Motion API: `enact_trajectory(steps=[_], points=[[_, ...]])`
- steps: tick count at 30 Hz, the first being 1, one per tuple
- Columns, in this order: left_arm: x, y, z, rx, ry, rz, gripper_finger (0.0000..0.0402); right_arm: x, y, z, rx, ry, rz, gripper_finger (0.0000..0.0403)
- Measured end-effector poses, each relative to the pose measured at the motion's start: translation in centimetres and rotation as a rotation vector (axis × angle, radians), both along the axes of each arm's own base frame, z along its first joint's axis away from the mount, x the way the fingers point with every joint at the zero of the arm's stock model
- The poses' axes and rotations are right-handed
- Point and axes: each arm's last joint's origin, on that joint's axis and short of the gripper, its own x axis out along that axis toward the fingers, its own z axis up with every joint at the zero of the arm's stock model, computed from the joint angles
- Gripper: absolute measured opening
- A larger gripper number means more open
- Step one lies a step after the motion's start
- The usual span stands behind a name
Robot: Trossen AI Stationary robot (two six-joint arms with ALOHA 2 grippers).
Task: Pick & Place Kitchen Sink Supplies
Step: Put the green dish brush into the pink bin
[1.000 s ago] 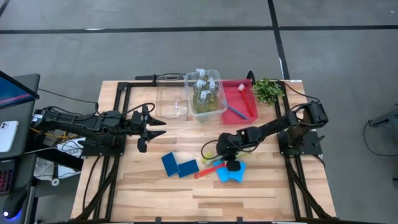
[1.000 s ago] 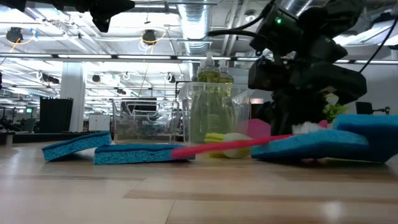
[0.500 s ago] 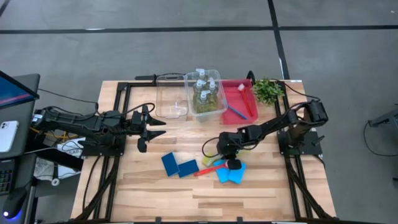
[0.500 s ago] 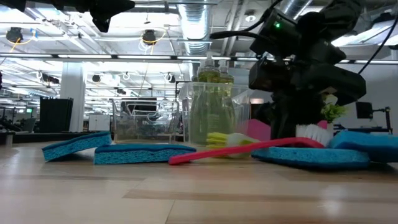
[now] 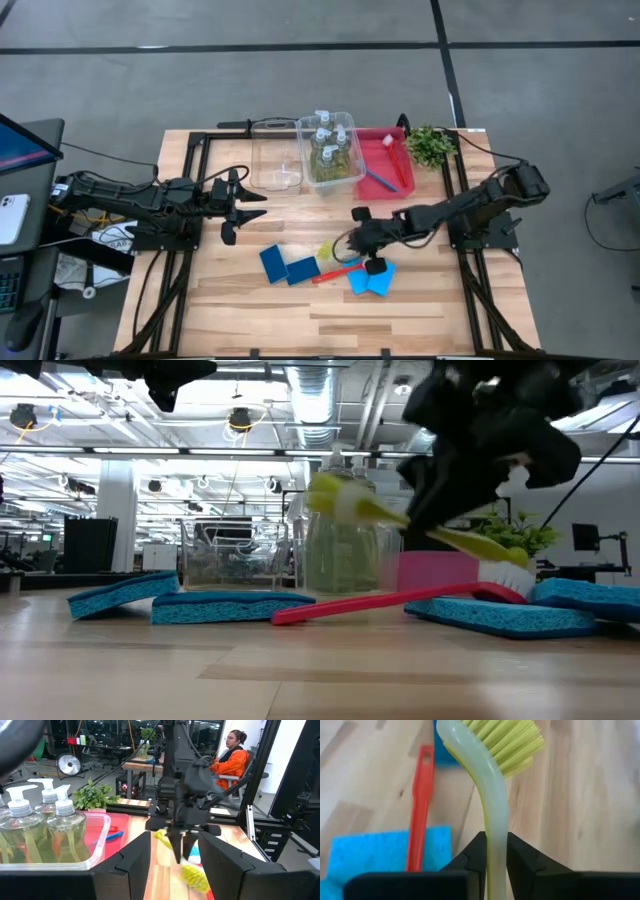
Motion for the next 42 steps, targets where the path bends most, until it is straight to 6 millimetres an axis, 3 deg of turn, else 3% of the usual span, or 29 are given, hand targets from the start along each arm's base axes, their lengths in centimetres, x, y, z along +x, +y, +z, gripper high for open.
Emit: enact_trajectory(steps=[4, 8, 12, 20, 25, 32, 42], points=[[0.0, 0.0, 0.0, 0.0, 0.0, 0.0, 0.0167, -0.7, 1.8, 1.9, -0.09, -0.141, 0.03, 0.0038], [0.0, 0.0, 0.0, 0.0, 0.0, 0.0, 0.0167, -1.5, 3.0, 3.7, -0.187, -0.271, -0.047, 0.0044], [0.0, 0.0, 0.0, 0.0, 0.0, 0.0, 0.0167, -2.3, 3.5, 5.4, -0.269, -0.395, -0.239, 0.005], [0.0, 0.0, 0.0, 0.0, 0.0, 0.0, 0.0167, -3.9, 2.6, 7.3, -0.501, -0.507, -0.85, 0.0044], [0.0, 0.0, 0.0, 0.0, 0.0, 0.0, 0.0167, -3.8, 1.9, 7.4, -0.531, -0.503, -0.93, 0.005], [0.0, 0.0, 0.0, 0.0, 0.0, 0.0, 0.0167, -3.4, -0.4, 7.4, -0.59, -0.476, -1.082, 0.0048], [0.0, 0.0, 0.0, 0.0, 0.0, 0.0, 0.0167, -2.6, -7.2, 7.3, -0.632, -0.406, -1.279, 0.0051]])
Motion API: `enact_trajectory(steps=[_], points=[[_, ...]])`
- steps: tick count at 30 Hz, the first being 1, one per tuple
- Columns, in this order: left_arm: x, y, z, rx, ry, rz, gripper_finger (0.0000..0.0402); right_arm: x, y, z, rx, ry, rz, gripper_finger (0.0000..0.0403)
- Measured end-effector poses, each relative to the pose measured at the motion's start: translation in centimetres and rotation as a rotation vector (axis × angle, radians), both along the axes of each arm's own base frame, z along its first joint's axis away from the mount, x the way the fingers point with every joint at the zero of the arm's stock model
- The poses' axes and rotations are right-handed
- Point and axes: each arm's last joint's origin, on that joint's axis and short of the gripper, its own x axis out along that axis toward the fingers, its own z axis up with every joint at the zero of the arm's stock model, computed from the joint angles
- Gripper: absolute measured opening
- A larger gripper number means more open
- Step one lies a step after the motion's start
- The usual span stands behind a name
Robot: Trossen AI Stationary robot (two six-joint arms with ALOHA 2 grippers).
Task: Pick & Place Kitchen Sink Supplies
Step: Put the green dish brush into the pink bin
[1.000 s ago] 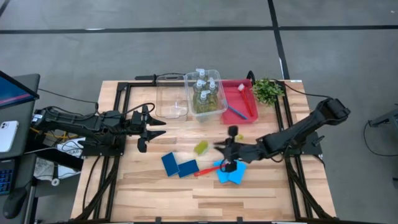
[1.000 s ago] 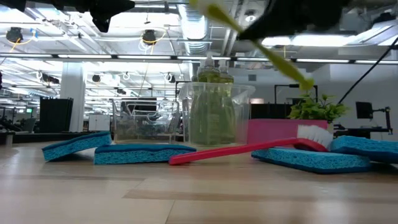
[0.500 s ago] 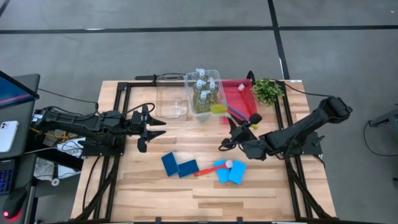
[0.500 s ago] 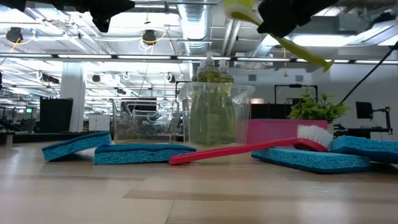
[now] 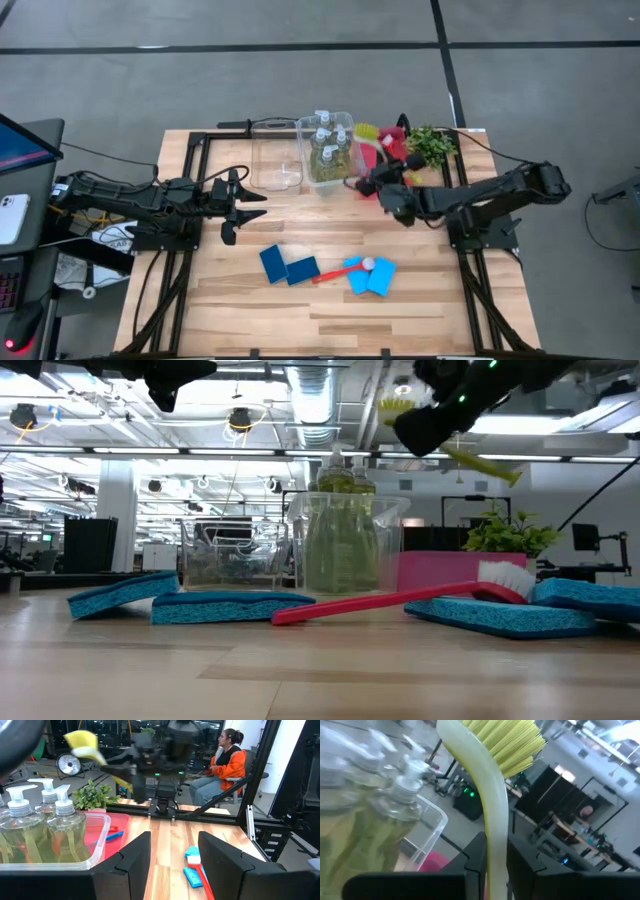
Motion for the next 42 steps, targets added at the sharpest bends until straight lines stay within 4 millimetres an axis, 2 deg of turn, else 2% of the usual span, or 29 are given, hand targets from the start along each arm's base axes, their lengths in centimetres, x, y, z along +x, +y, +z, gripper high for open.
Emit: enact_trajectory(steps=[10, 17, 22, 32, 42], points=[[0.0, 0.0, 0.0, 0.0, 0.0, 0.0, 0.0167, -0.6, -6.0, -0.9, 0.135, -0.086, 0.013, 0.0051], [0.0, 0.0, 0.0, 0.0, 0.0, 0.0, 0.0167, -1.4, -8.5, -2.1, 0.31, -0.146, 0.075, 0.0052], [0.0, 0.0, 0.0, 0.0, 0.0, 0.0, 0.0167, -1.7, -9.1, -2.6, 0.354, -0.156, 0.064, 0.0052], [0.0, 0.0, 0.0, 0.0, 0.0, 0.0, 0.0167, -1.7, -9.1, -2.7, 0.36, -0.145, 0.064, 0.0055], [0.0, 0.0, 0.0, 0.0, 0.0, 0.0, 0.0167, -1.9, -9.0, -3.0, 0.38, -0.116, 0.053, 0.0109]])
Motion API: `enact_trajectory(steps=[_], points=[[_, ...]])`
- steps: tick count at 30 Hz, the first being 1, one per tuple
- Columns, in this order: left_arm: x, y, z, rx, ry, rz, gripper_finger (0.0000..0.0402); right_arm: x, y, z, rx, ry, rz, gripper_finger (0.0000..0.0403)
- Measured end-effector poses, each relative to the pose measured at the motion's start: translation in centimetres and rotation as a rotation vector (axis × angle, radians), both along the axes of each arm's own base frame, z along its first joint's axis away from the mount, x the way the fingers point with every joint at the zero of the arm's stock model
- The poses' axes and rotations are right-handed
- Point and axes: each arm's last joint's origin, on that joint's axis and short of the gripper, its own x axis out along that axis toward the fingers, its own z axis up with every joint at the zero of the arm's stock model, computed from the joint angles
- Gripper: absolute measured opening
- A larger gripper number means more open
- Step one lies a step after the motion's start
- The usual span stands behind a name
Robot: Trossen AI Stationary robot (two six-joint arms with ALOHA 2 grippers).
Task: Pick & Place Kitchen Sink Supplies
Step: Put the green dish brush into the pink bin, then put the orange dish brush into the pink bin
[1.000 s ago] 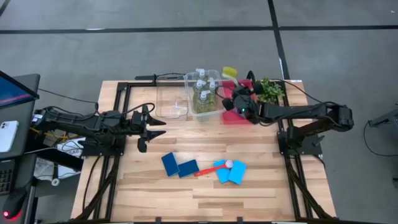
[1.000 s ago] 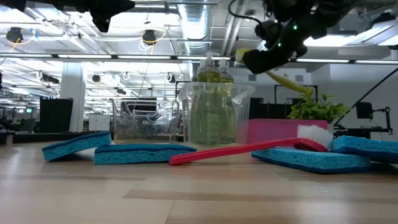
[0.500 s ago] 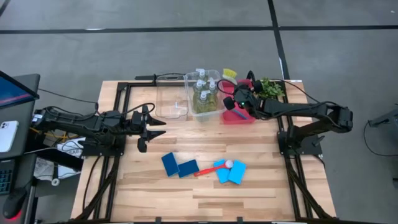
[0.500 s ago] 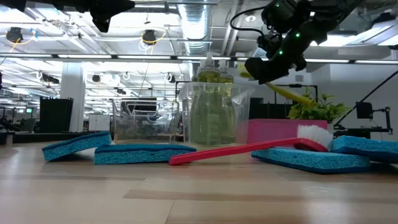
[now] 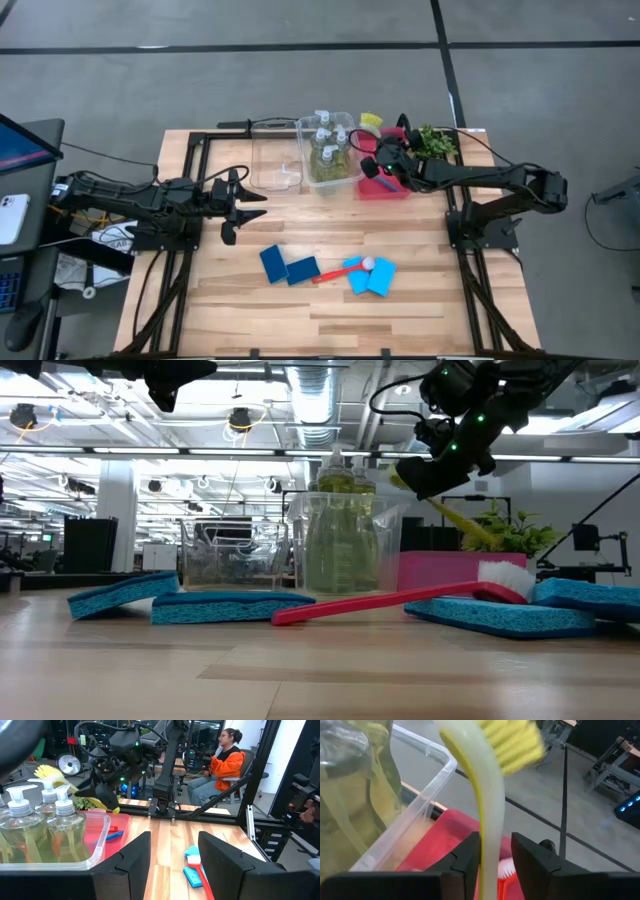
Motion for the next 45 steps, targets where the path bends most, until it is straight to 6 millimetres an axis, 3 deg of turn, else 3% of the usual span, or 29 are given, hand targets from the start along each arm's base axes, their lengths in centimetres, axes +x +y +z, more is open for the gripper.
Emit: enact_trajectory(steps=[15, 28, 39, 45], points=[[0.0, 0.0, 0.0, 0.0, 0.0, 0.0, 0.0167, -0.2, 0.1, -0.3, 0.028, -0.004, -0.019, 0.0173], [0.0, 0.0, 0.0, 0.0, 0.0, 0.0, 0.0167, 0.0, 0.6, -0.4, 0.032, 0.011, 0.002, 0.0166], [0.0, 0.0, 0.0, 0.0, 0.0, -0.001, 0.0167, 0.9, 4.9, -0.4, -0.083, 0.078, 0.034, 0.0152], [0.0, 0.0, 0.0, 0.0, 0.001, 0.0, 0.0167, 1.2, 7.9, -0.3, -0.113, 0.13, 0.169, 0.0153]])
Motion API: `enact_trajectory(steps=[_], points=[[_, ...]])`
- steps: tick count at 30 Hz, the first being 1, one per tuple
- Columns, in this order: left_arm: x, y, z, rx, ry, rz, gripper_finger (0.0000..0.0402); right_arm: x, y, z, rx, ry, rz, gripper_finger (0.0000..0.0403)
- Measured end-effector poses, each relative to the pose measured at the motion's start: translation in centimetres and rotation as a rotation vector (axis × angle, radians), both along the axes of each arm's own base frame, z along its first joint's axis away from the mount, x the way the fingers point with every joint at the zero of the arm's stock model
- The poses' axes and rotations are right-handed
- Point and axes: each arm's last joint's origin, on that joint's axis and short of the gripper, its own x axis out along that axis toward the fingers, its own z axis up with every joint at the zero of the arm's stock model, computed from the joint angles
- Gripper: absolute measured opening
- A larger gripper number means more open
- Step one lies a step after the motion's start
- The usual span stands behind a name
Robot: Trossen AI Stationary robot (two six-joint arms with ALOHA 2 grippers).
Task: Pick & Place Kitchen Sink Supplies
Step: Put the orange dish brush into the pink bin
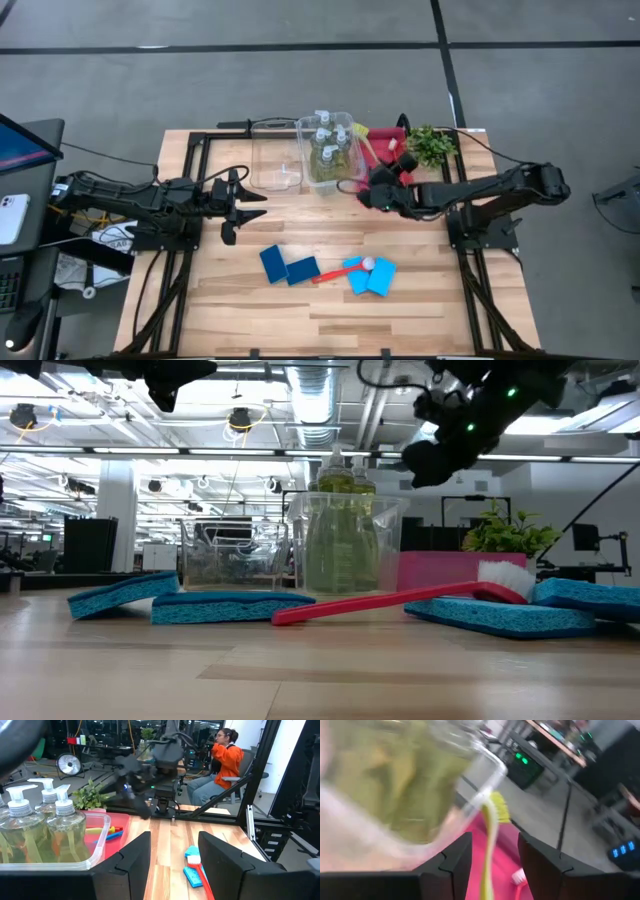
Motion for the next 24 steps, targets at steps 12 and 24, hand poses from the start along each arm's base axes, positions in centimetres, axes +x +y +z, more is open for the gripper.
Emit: enact_trajectory(steps=[12, 24], points=[[0.0, 0.0, 0.0, 0.0, 0.0, 0.0, 0.0167, -0.1, 6.2, 1.0, 0.254, 0.08, 0.896, 0.013], [0.0, 0.0, 0.0, 0.0, 0.0, 0.0, 0.0167, 4.0, 8.8, -2.0, 0.292, 0.052, 1.127, 0.013]])
